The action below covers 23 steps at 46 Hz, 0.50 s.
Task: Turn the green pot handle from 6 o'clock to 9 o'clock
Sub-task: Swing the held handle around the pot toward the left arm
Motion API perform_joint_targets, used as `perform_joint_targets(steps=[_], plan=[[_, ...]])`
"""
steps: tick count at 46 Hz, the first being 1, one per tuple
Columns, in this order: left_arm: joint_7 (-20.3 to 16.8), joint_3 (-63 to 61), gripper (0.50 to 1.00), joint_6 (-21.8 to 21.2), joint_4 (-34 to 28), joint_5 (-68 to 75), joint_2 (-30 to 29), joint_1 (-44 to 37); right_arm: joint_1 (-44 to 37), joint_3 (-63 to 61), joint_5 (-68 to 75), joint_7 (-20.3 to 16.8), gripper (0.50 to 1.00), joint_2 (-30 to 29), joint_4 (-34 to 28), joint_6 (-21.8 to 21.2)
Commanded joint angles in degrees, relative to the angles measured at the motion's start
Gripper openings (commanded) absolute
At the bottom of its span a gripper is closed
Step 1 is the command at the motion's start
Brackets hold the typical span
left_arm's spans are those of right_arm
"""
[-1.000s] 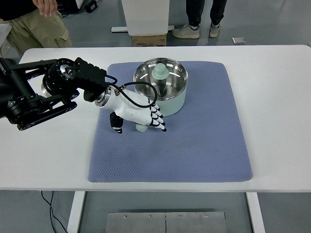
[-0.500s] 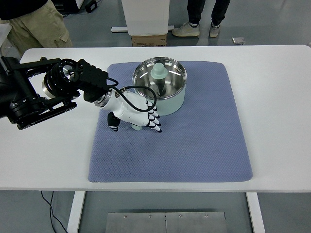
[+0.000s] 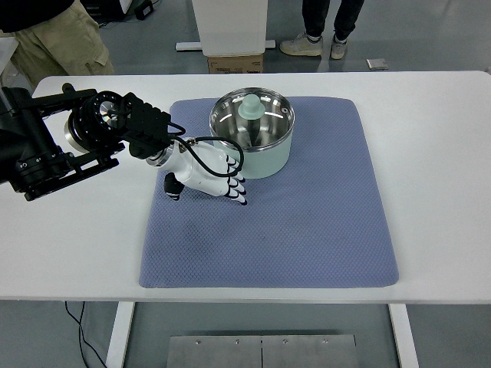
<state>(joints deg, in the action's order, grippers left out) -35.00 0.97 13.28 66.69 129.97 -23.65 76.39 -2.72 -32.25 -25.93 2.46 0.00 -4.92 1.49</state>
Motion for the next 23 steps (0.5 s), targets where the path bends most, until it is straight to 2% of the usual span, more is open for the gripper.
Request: perform_joint_targets(steps=[1, 23], plan=[[0.00, -0.01, 1.000, -0.10, -0.07, 0.03, -0.08, 0.08, 0.00, 0.08, 0.00, 0.00, 1.000, 0.00, 0.00, 0.00], [0.00, -0.01, 1.000, -0.71, -1.04, 0.03, -0.78, 0.87, 0.00, -0.01, 0.00, 0.00, 1.000, 0.00, 0.00, 0.00]])
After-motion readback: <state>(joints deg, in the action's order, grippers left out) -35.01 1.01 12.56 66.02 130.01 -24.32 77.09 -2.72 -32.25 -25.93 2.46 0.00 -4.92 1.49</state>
